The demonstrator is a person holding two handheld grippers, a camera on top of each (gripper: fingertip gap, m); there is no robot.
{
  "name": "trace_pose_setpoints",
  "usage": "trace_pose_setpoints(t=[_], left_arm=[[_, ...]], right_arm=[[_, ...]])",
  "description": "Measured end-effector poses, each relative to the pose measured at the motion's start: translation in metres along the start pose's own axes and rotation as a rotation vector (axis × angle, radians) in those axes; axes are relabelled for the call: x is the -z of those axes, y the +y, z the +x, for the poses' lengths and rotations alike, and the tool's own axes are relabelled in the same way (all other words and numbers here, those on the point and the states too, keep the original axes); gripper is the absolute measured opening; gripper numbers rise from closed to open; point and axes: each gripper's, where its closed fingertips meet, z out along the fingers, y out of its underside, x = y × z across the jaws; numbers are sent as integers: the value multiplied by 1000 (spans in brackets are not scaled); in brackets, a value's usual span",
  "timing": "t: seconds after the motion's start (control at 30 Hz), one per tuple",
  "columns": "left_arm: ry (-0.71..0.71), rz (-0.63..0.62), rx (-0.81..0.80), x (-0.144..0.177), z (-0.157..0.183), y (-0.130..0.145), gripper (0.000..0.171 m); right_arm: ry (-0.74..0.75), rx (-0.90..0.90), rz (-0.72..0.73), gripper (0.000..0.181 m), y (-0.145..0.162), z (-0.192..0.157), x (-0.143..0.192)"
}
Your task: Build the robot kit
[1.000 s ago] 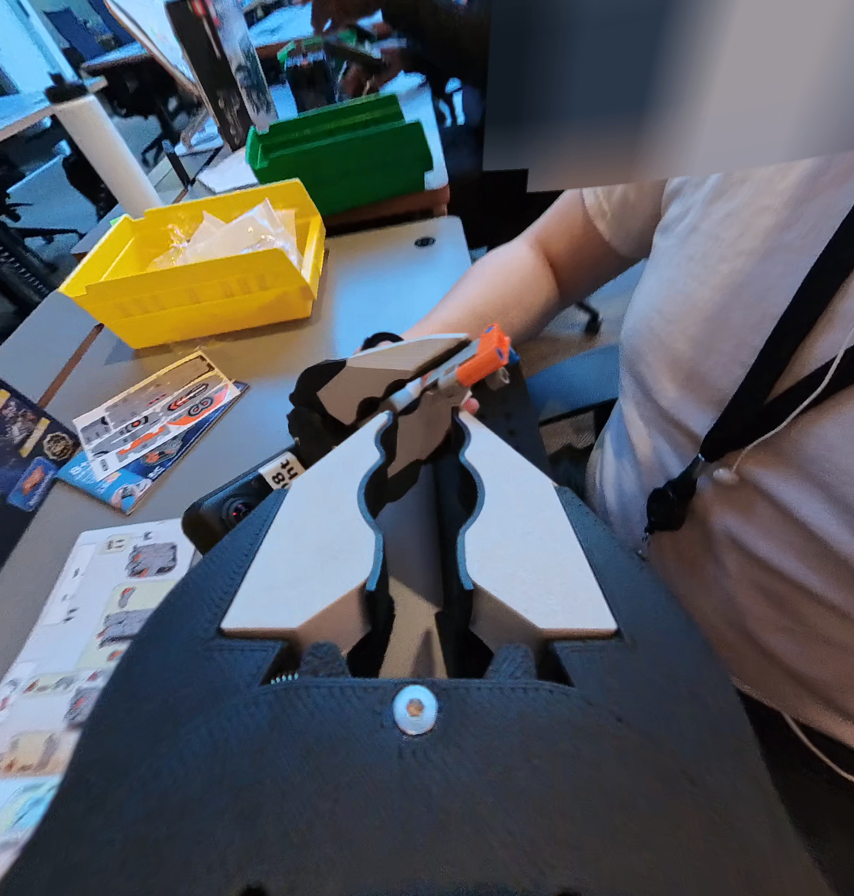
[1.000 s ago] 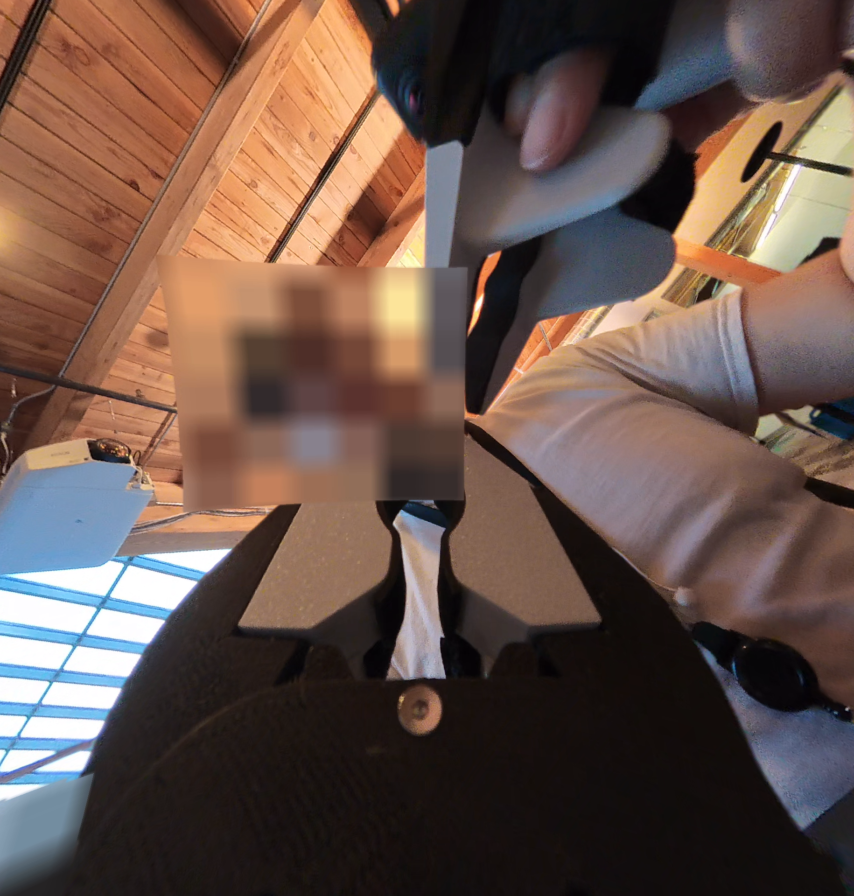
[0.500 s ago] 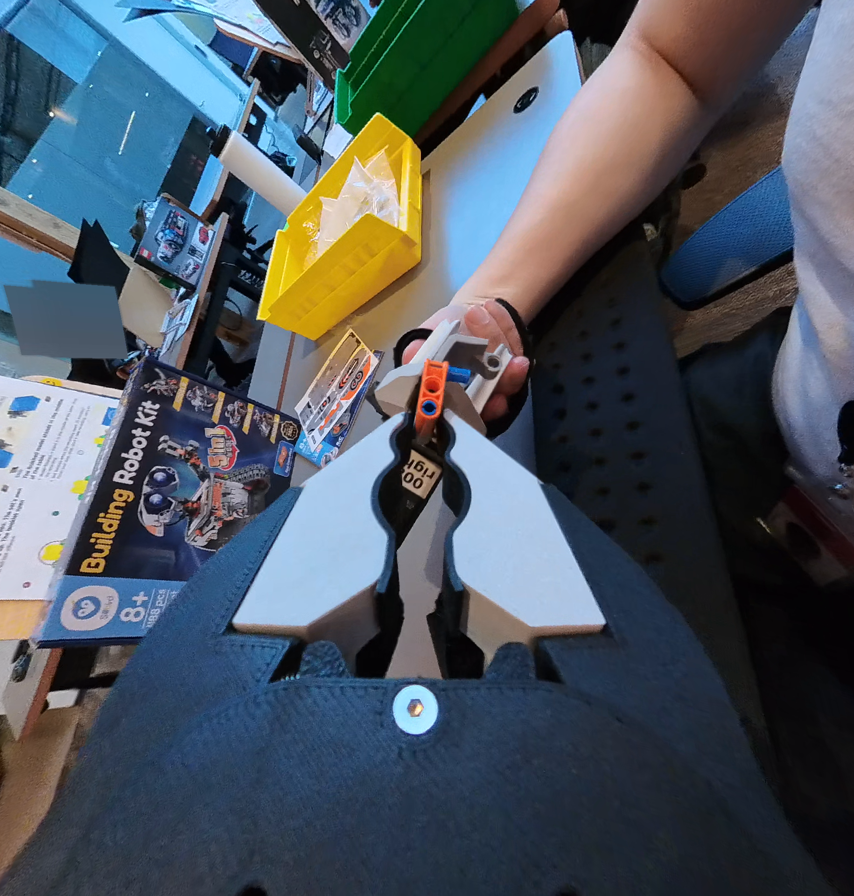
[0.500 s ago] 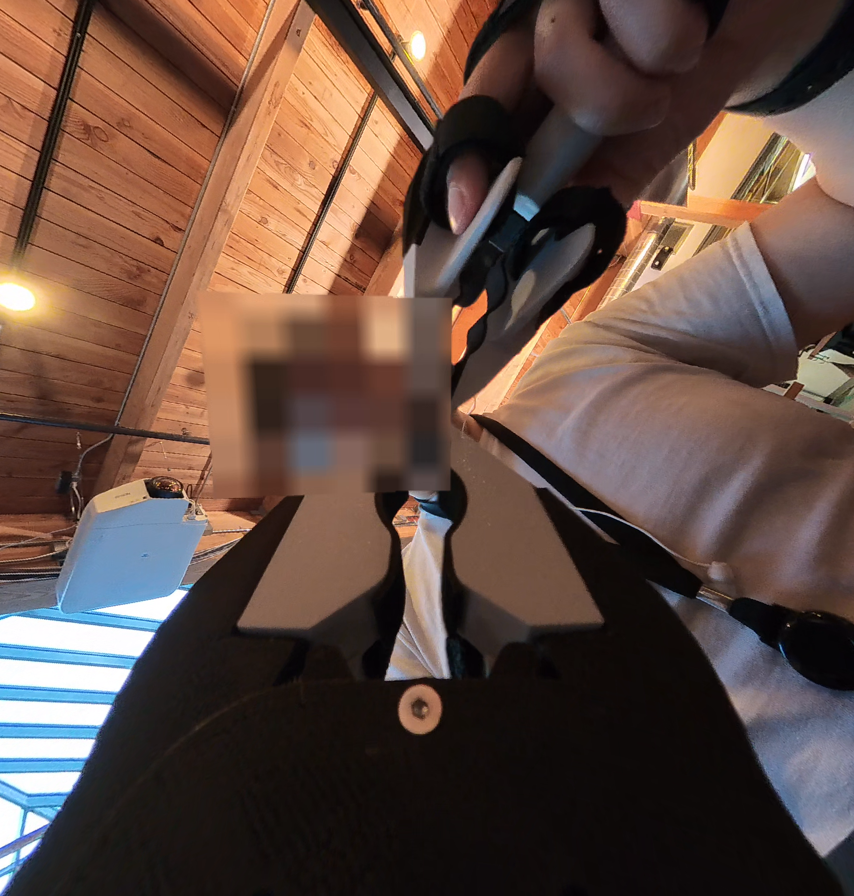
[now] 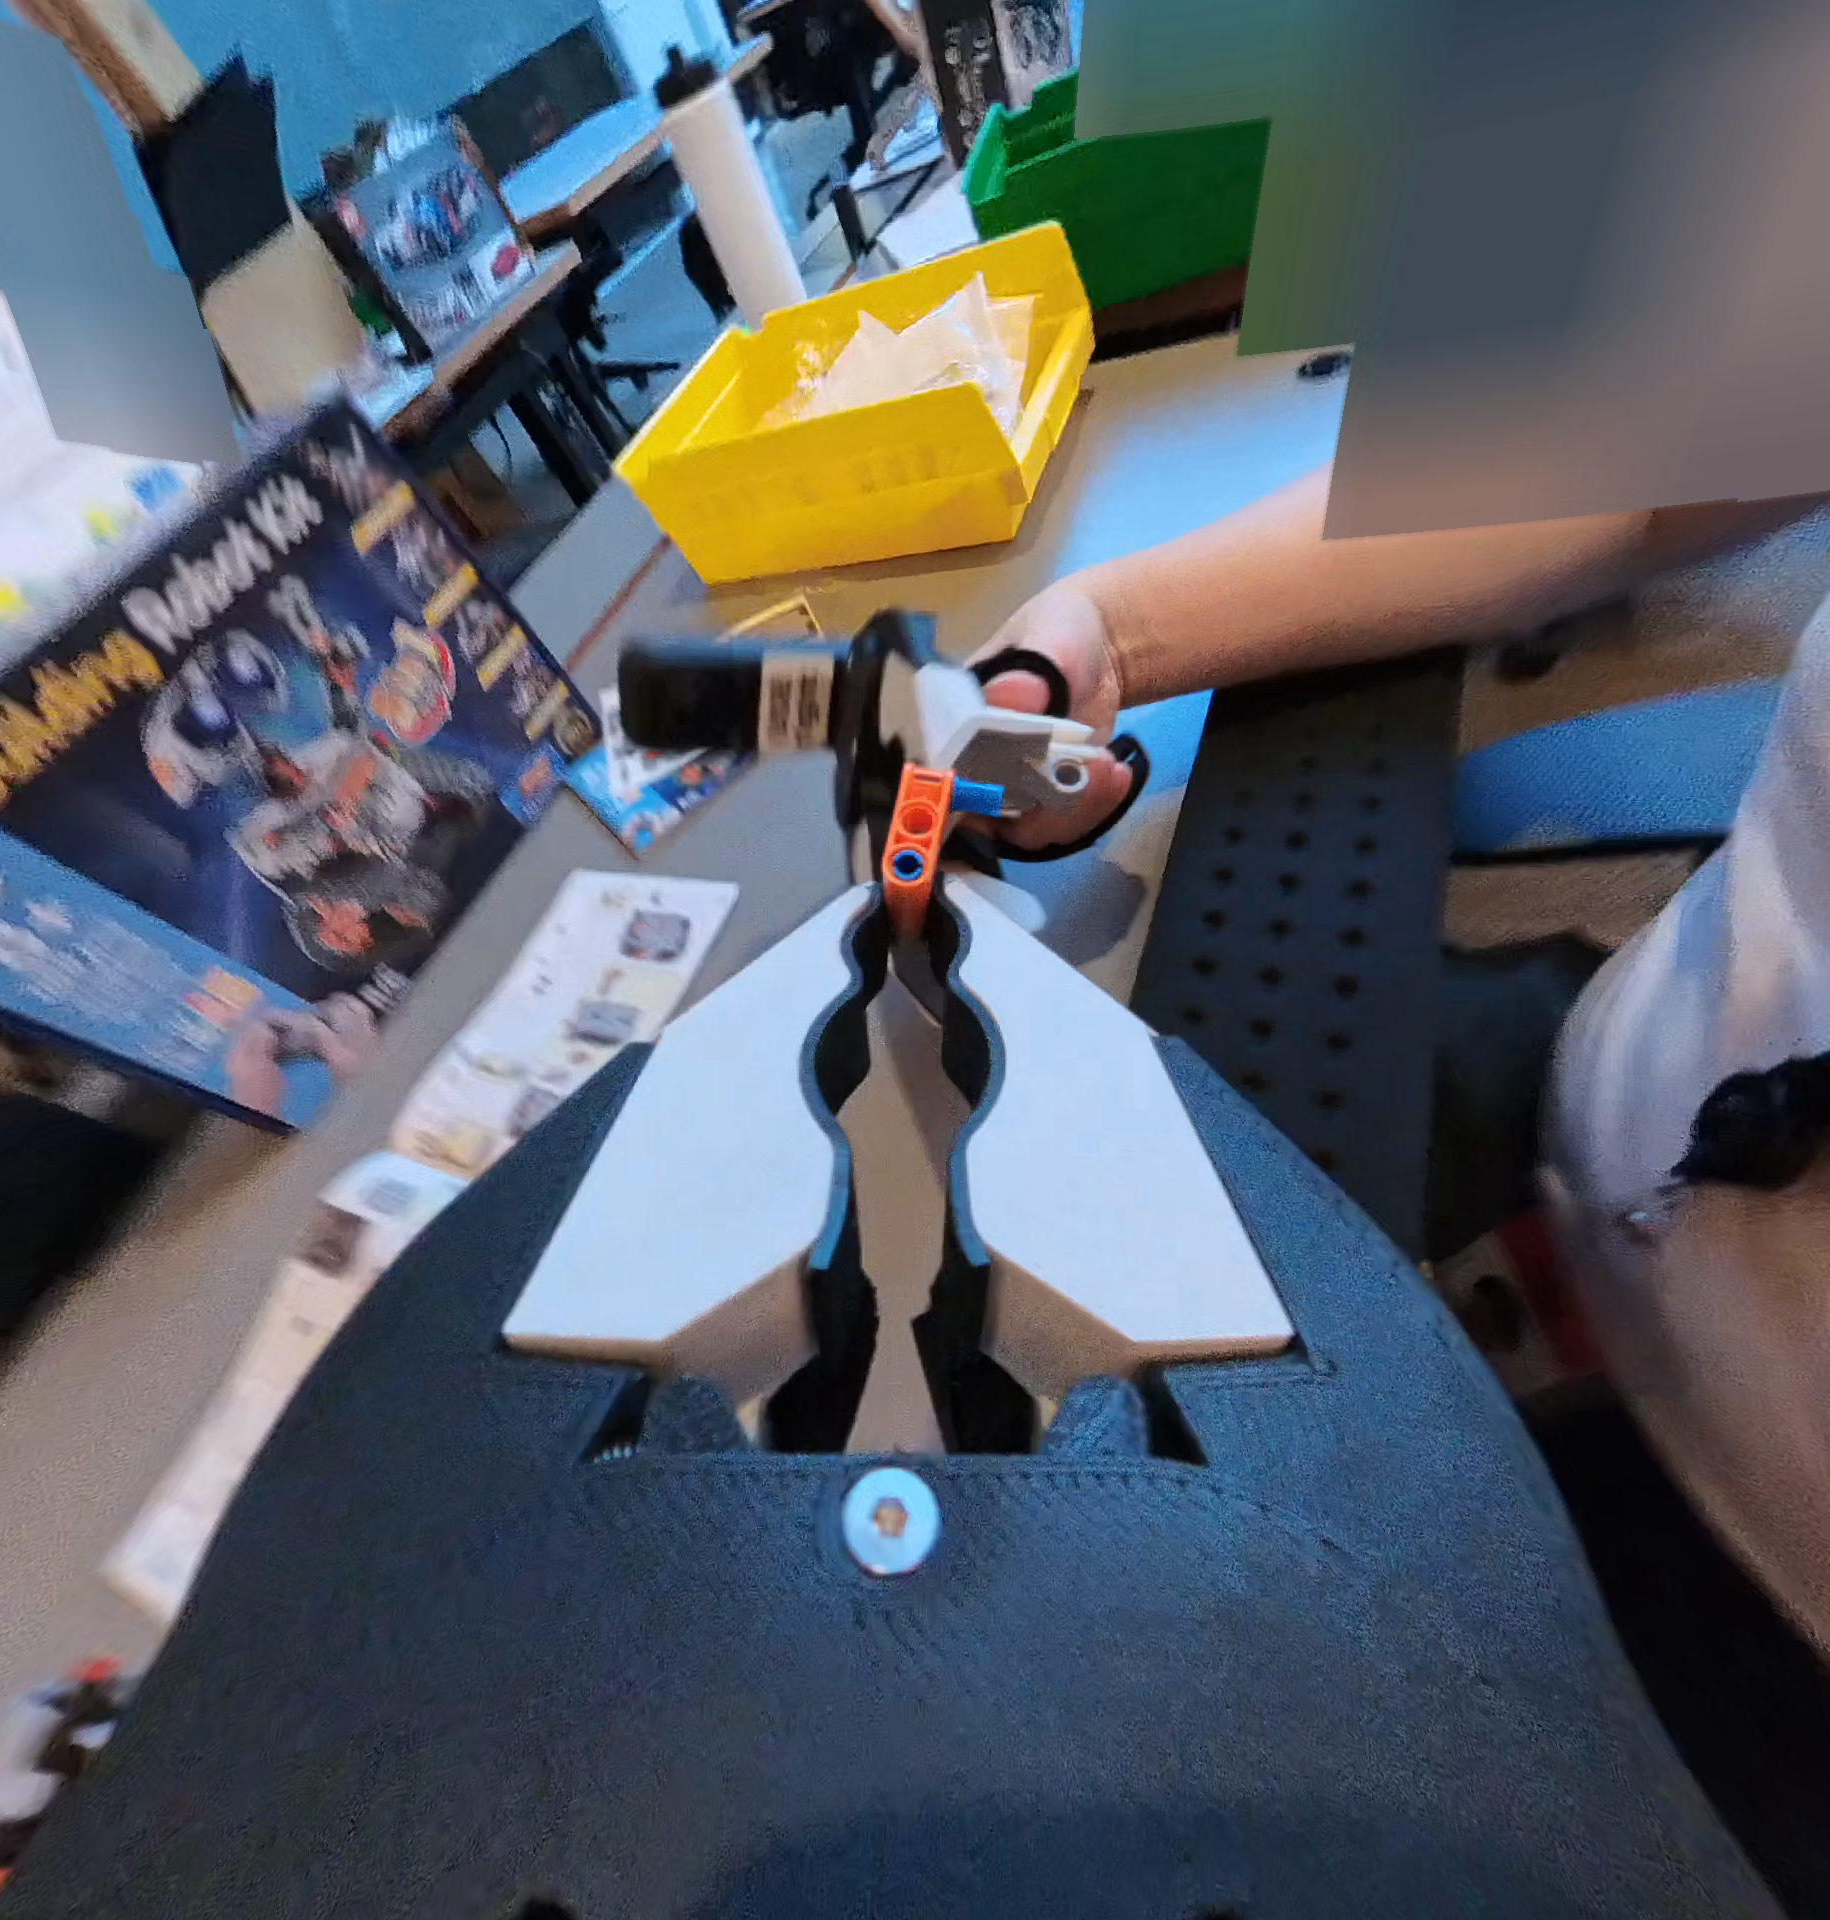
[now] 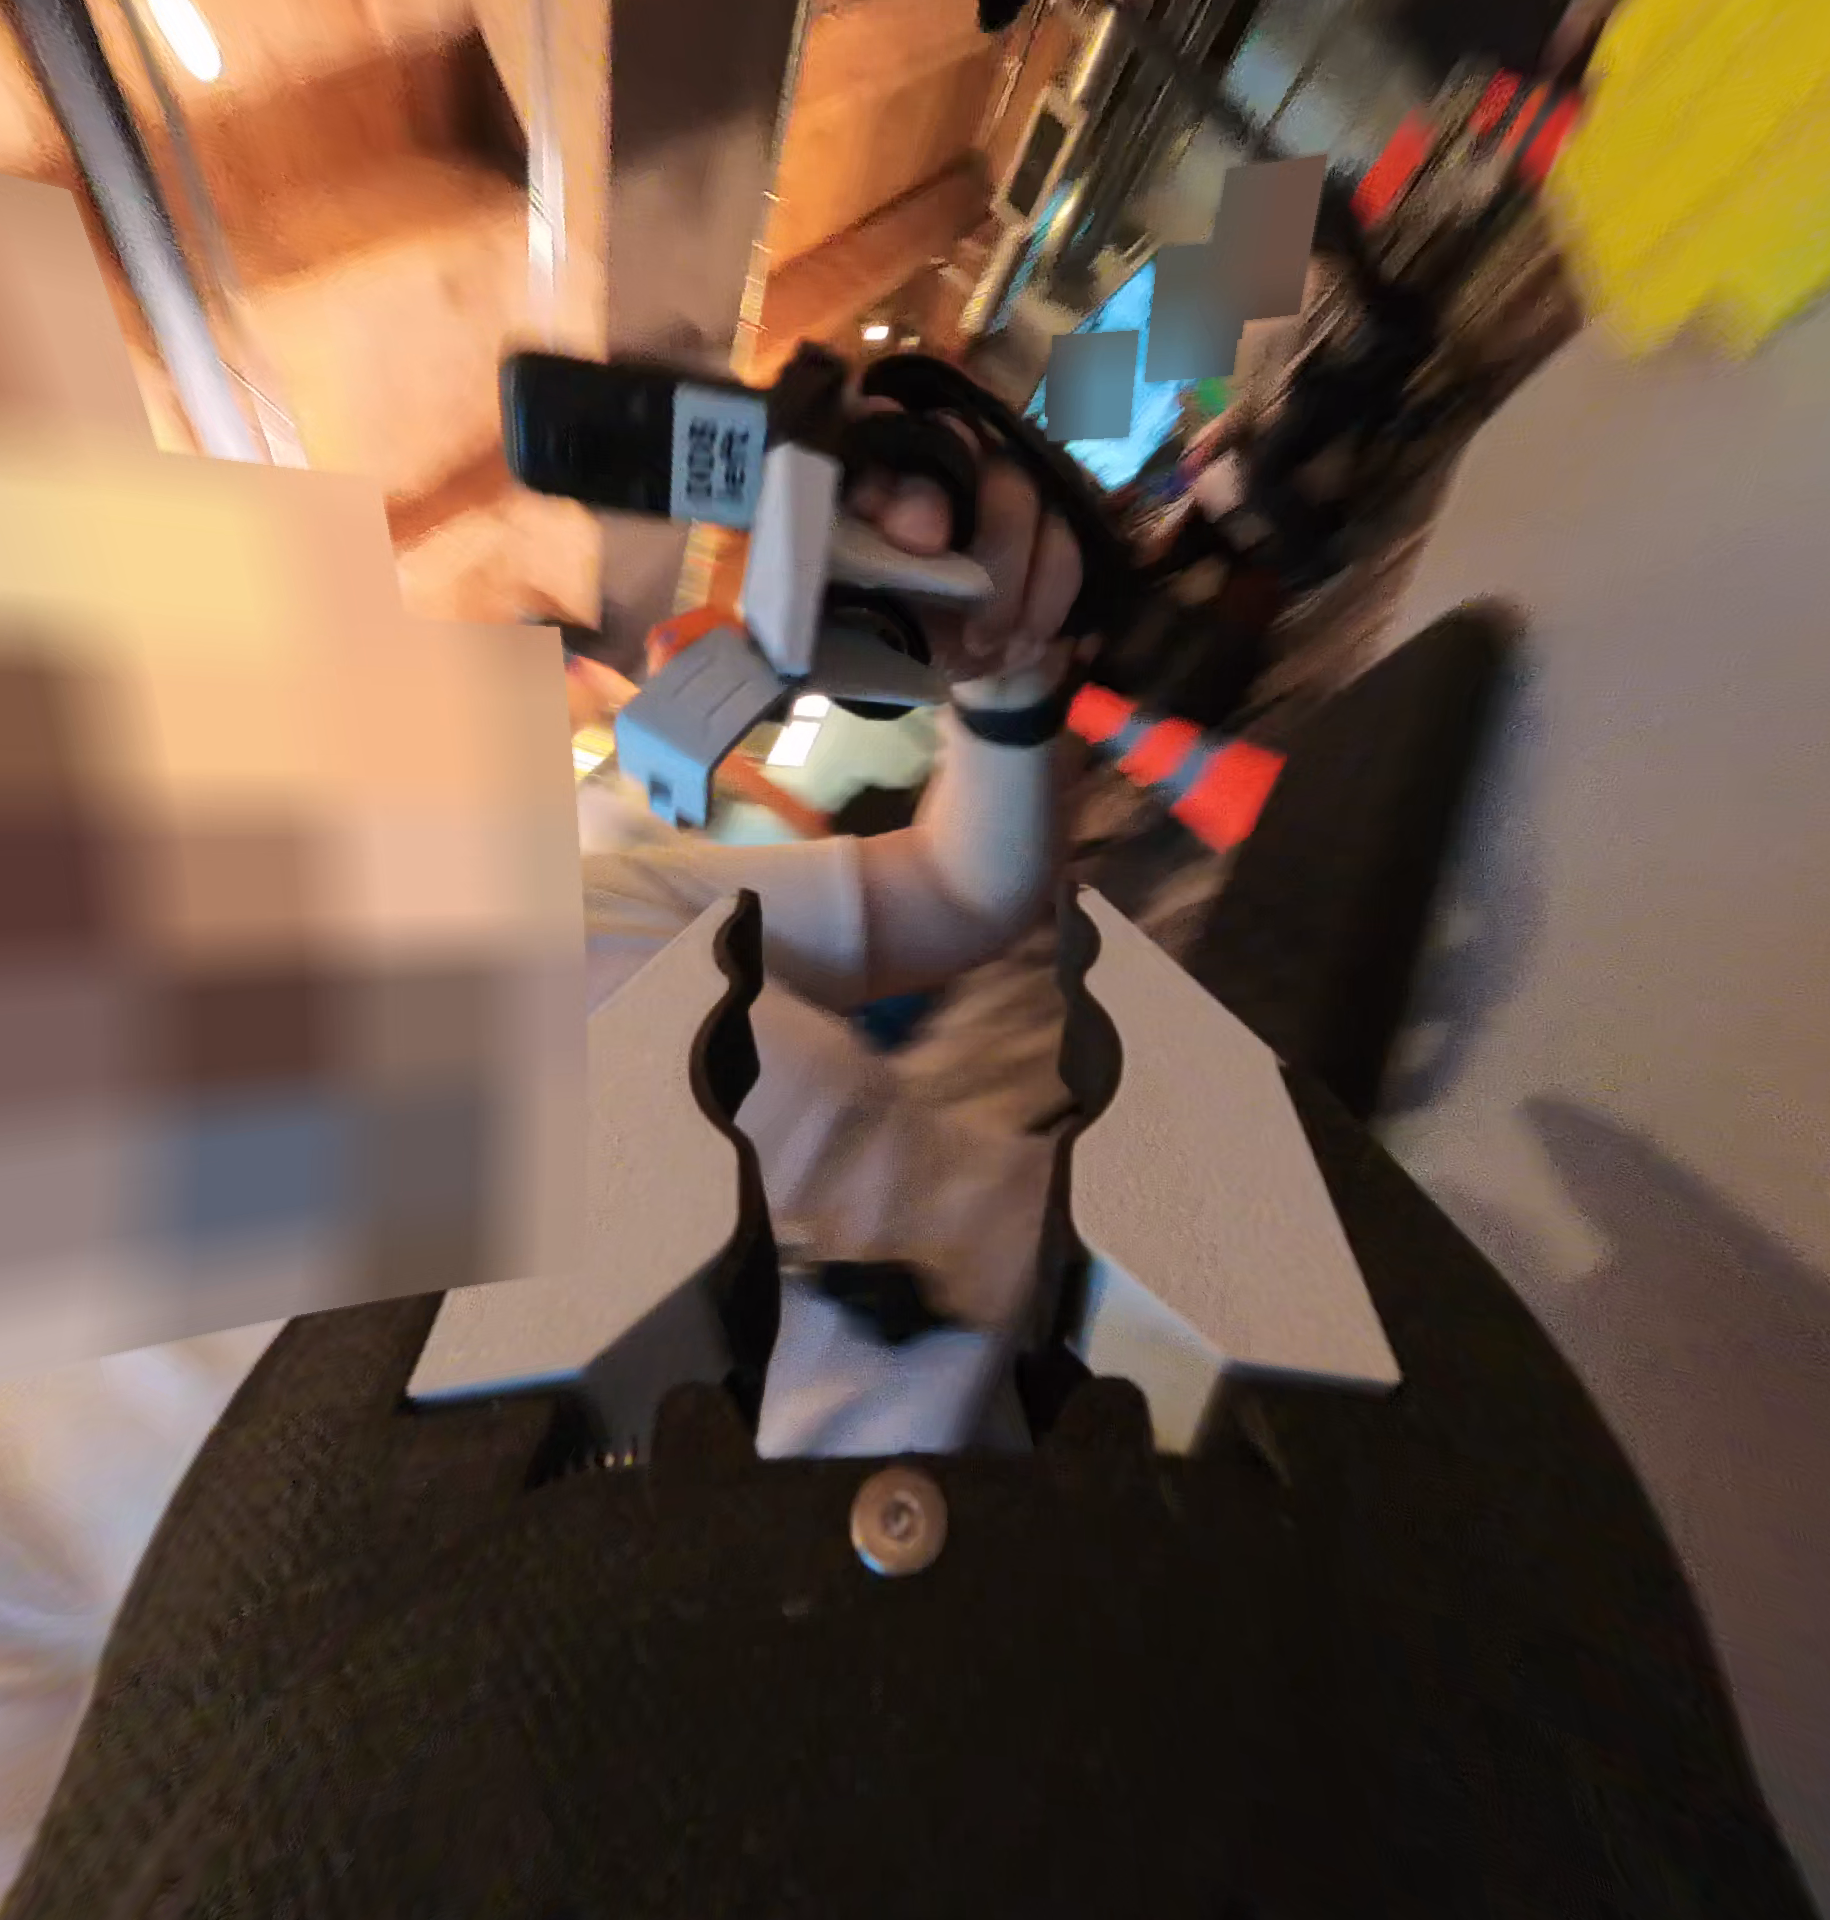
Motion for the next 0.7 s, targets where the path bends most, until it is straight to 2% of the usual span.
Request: trace_pose_setpoints(t=[0.03, 0.1, 0.13, 0.17, 0.2, 0.27, 0.33, 0.4, 0.47, 0.7], left_arm=[[27, -6, 92, 0, -5, 8, 5], [83, -27, 251, 0, -12, 24, 5], [101, -40, 308, -2, -14, 32, 5], [116, -57, 345, -3, -16, 40, 5], [116, -70, 365, -4, -19, 48, 5], [123, -101, 388, -7, -21, 60, 5], [151, -119, 409, -11, -20, 67, 5], [162, -121, 420, -14, -20, 69, 5], [176, -133, 420, -16, -18, 71, 5], [202, -186, 395, -23, -12, 78, 5]], right_arm=[[99, 213, 20, 58, -8, 4, 3], [328, 718, 47, 78, -23, 8, 9], [418, 918, 33, 75, -26, 7, 11], [495, 1041, -11, 74, -24, 10, 12], [537, 1090, -70, 76, -20, 14, 13], [613, 1065, -128, 78, -16, 28, 12], [636, 1083, -145, 62, -14, 34, 8], [636, 1096, -155, 54, -10, 38, 3], [598, 1065, -169, 46, -3, 39, -2], [488, 952, -73, 46, -9, 25, -5]])
